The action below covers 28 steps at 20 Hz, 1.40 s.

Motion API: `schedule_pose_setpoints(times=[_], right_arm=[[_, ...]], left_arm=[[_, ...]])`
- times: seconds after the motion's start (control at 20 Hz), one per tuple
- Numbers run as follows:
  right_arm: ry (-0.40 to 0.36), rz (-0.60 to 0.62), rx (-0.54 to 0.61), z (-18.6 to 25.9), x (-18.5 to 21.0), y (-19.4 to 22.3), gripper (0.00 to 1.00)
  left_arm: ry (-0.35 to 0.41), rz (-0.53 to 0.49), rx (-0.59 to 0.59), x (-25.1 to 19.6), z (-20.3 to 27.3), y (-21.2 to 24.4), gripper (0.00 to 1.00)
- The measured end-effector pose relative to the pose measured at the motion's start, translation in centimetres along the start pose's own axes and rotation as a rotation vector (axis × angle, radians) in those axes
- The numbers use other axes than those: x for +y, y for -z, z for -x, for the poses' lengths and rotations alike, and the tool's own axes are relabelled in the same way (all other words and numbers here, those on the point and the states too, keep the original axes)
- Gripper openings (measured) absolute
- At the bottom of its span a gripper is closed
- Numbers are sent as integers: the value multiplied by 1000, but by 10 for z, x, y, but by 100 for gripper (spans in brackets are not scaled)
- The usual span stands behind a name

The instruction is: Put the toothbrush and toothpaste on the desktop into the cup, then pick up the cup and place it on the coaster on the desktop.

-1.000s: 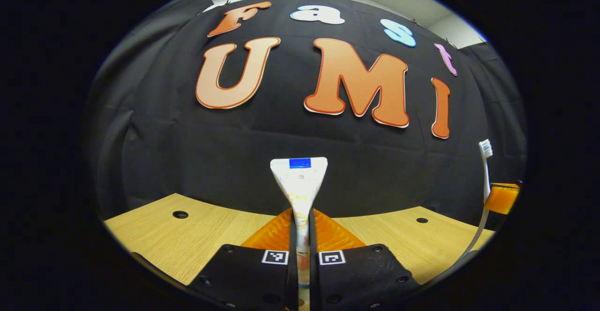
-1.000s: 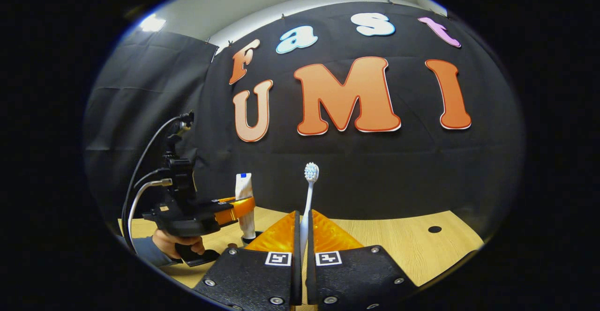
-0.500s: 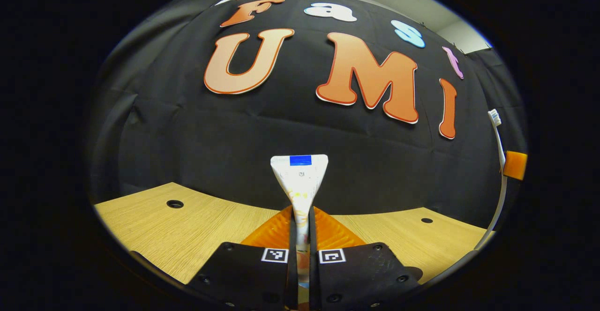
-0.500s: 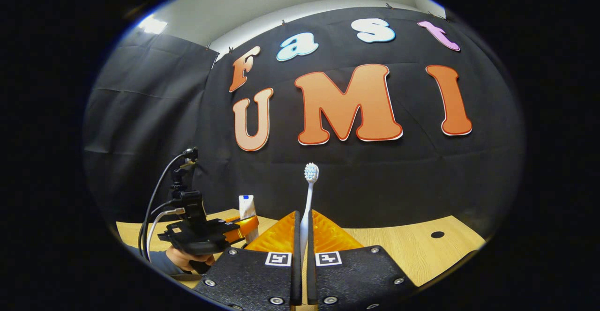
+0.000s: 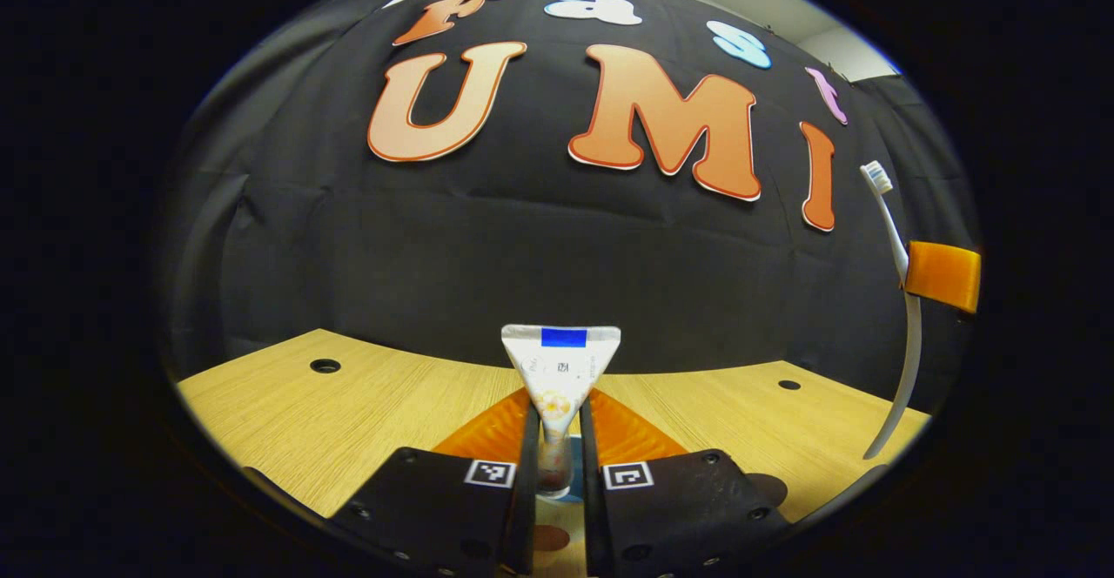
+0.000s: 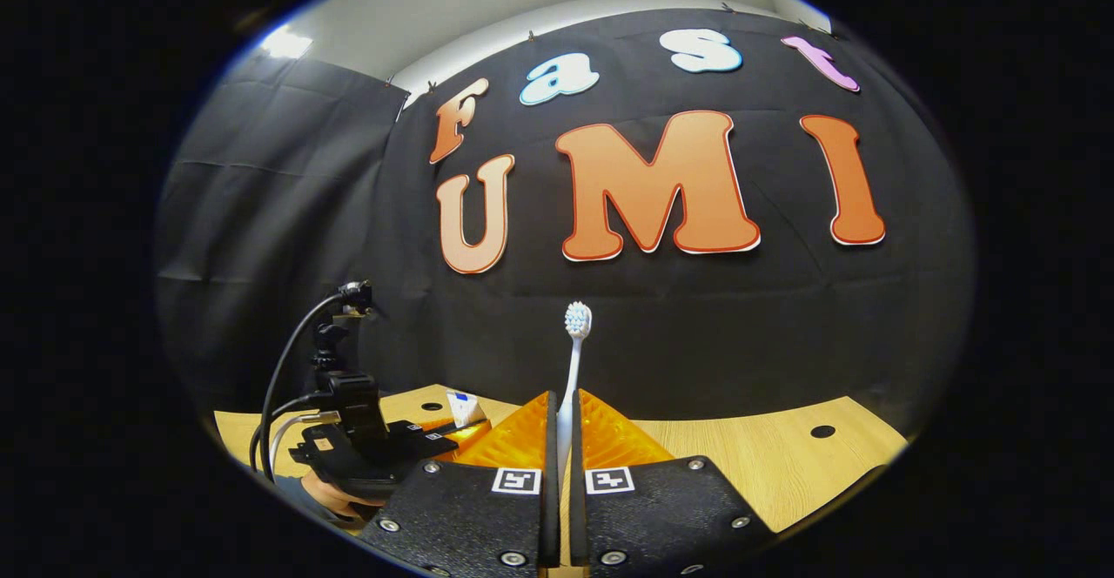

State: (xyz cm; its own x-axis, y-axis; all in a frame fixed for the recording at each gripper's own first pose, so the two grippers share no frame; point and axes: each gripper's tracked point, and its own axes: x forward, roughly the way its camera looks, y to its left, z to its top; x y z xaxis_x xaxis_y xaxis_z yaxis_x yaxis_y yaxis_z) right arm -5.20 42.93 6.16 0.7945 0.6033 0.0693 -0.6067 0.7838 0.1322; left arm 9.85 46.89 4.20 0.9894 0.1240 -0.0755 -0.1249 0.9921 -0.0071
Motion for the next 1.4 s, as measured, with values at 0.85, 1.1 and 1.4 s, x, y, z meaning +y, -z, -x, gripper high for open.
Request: schedule_pose_setpoints(times=[0.85,1.1,1.4], right_arm=[[-87,-115,-130,-54,29,-12,5],[-106,-119,-133,-81,39,-14,5],[-134,-123,-105,-112,57,-4,4]], left_arm=[[-49,-50,-398,29,82,-147,100],[-59,-49,-376,30,79,-165,100],[-67,-39,-289,44,73,-184,97]])
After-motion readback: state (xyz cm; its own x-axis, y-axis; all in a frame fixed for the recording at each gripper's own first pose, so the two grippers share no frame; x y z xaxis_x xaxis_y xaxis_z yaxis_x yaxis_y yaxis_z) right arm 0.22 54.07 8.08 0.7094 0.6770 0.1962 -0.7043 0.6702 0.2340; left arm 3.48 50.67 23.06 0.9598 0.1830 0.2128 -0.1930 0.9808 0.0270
